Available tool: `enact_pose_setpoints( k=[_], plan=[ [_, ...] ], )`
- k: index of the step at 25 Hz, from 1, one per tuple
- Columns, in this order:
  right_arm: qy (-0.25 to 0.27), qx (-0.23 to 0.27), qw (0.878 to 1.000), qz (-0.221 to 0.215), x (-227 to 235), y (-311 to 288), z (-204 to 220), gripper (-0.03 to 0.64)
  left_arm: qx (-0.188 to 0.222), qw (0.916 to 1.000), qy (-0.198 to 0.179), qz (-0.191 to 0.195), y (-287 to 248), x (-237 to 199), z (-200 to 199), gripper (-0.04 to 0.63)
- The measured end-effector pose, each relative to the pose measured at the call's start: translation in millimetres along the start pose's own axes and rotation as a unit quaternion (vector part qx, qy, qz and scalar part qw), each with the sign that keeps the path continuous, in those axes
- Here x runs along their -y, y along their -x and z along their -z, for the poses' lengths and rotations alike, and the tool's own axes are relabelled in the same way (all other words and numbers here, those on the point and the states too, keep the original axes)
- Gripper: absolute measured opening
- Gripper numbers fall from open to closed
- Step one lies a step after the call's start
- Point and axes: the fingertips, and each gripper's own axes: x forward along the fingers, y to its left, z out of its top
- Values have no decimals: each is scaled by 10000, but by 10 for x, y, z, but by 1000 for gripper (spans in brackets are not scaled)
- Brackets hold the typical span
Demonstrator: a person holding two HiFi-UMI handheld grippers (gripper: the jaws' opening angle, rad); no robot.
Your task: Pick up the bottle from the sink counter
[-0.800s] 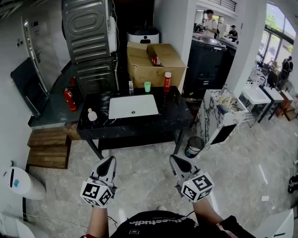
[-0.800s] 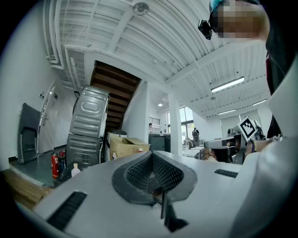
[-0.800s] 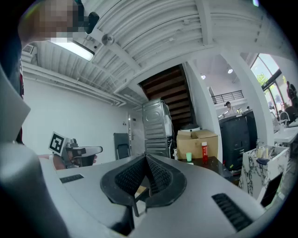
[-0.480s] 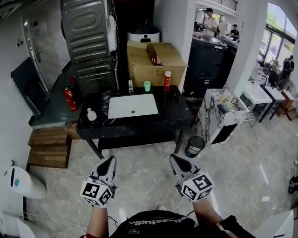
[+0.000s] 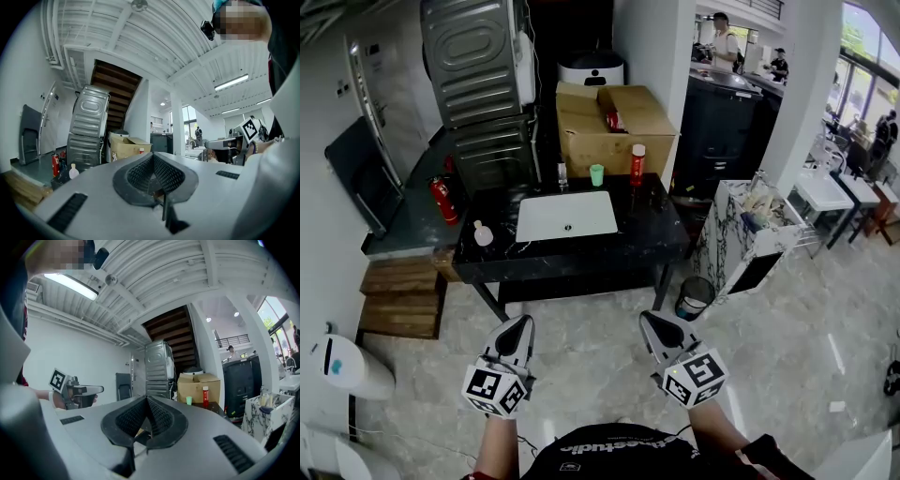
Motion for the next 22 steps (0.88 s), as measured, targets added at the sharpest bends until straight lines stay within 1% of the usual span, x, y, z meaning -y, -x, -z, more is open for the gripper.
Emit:
enact_pose_setpoints(
  k=[5,10,13,18,22],
  plan=[
    [-71,-4,9999,-119,234,33,27,38,-53,9999,-76,-90,-185,78,68,14],
    [-196,77,9995,-226,519,14,94,38,25,9993,-241,-275,-354,152,37,14],
    [-325,79,9990,-312,620,-88,140,38,-59,9989,-314,-354,-431,122,60,14],
    [-400,-10,9984,-409,768,-460,279,38,-149,9982,-274,-510,-630,-194,217,14],
    [-411,-1,9983,-410,906,-949,342,38,-196,9985,-125,-503,-998,-622,423,14]
  ],
)
